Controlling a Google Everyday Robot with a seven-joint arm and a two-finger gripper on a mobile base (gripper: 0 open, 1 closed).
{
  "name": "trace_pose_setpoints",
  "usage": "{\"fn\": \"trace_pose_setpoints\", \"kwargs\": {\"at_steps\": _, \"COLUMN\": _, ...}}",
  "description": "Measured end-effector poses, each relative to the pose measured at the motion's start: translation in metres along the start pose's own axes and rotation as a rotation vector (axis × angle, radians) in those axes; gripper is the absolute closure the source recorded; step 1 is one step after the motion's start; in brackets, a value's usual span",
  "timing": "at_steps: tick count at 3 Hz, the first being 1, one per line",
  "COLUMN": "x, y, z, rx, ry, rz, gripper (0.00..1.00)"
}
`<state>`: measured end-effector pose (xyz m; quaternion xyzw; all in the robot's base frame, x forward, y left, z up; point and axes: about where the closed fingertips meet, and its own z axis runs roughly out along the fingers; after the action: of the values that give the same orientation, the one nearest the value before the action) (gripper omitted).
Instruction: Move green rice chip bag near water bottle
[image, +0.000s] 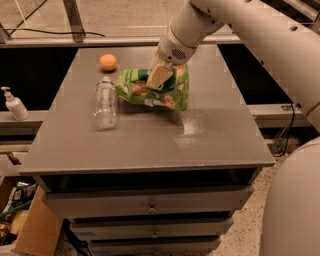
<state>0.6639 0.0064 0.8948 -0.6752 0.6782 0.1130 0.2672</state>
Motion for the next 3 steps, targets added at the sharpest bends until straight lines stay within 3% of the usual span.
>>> {"fn": "trace_pose_setpoints", "kwargs": {"at_steps": 2, "x": 0.004, "y": 0.009, "z": 0.021, "rx": -0.039, "ry": 0.02, "rz": -0.005, "gripper": 1.0}}
{"fn": "trace_pose_setpoints", "kwargs": {"at_steps": 3, "x": 0.006, "y": 0.011, "z": 0.028, "rx": -0.054, "ry": 0.029, "rz": -0.001, "gripper": 0.84}}
